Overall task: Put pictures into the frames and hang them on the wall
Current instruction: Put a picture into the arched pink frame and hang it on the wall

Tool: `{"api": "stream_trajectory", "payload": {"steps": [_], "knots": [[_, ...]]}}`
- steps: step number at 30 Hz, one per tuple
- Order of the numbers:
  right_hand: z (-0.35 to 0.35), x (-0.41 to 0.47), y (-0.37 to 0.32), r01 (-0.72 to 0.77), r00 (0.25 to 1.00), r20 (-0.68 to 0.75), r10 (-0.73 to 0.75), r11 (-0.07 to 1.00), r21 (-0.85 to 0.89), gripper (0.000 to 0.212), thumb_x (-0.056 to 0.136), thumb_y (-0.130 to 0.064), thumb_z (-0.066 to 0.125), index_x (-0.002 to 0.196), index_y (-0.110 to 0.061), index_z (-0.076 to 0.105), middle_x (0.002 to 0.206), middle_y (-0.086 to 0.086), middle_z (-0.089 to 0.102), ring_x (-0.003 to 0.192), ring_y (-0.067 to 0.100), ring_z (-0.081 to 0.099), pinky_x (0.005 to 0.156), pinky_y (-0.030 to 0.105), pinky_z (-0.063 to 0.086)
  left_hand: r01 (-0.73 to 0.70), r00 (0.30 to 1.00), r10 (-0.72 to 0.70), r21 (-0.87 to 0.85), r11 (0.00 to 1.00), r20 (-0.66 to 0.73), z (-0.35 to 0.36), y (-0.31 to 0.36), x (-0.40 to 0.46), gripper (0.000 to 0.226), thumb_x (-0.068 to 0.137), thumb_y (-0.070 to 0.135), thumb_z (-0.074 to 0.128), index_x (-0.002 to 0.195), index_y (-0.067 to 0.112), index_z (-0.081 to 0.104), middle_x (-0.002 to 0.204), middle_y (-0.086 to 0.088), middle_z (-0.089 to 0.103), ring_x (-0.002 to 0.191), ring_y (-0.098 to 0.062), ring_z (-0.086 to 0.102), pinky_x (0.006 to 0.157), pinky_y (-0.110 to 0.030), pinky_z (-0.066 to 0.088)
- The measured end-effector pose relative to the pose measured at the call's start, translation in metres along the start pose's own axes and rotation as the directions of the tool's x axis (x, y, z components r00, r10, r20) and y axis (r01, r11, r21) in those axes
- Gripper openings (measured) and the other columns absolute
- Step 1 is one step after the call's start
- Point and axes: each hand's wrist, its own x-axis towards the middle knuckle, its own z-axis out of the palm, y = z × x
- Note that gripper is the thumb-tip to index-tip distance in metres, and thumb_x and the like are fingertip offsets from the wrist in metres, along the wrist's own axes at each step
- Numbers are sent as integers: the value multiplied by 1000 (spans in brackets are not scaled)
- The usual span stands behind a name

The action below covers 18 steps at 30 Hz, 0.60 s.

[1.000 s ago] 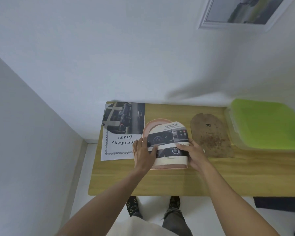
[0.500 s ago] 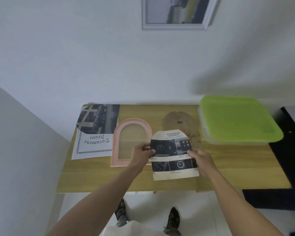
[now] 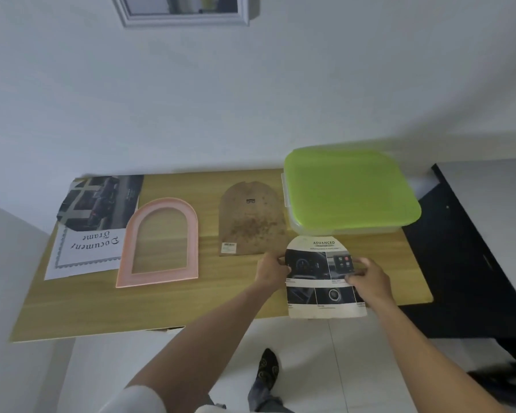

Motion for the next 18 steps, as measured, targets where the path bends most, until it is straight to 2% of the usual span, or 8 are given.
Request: {"api": "stream_trajectory", "payload": {"steps": [3,5,7,9,11,13,18], "knots": [[-6,13,9,37,997,-56,-45,990,-138,49,84,-4,69,130,-16,57,98,4,64,77,15,62,56,25,48,-30,1000,30,78,997,0,18,9,4,40,80,-8,53,109,14,71,84,-1,68,78,-17,63,62,-25,51],[-5,19,17,53,994,-75,-76,960,-273,46,87,-11,66,131,-18,57,110,10,60,84,20,60,66,29,50,-92,994,101,191,977,-40,28,7,4,36,79,-6,52,108,11,65,101,-5,65,91,-24,62,69,-32,52],[-1,19,22,42,993,-82,-79,923,-383,44,90,-18,64,133,-22,55,121,12,52,98,25,56,73,32,46,-171,981,193,360,917,-26,36,0,0,43,82,1,56,124,13,54,122,-6,51,106,-27,55,74,-34,52],[5,16,26,81,984,-97,-147,867,-492,44,93,-22,61,136,-25,54,127,11,48,111,27,53,75,35,49,-292,948,311,585,757,71,42,-11,-4,55,87,13,60,138,14,41,140,-8,36,123,-28,41,89,-40,51],[12,13,28,188,958,-72,-278,799,-572,42,93,-22,62,135,-23,57,131,12,50,115,29,52,78,39,54,-411,901,375,713,568,220,49,-21,-7,62,89,21,62,144,7,37,151,-13,27,135,-31,30,106,-44,41],[20,11,33,279,930,-17,-367,735,-618,38,90,-22,66,128,-20,65,129,13,55,110,32,55,77,42,55,-457,881,364,745,486,303,52,-26,-8,59,90,21,62,141,2,42,154,-16,25,139,-33,27,111,-45,35],[22,12,33,287,926,-12,-378,722,-629,38,87,-21,67,125,-19,67,130,14,57,110,36,55,79,43,54,-460,879,361,751,473,312,54,-28,-7,53,89,22,63,136,3,48,152,-15,29,139,-32,27,112,-44,34]]}}
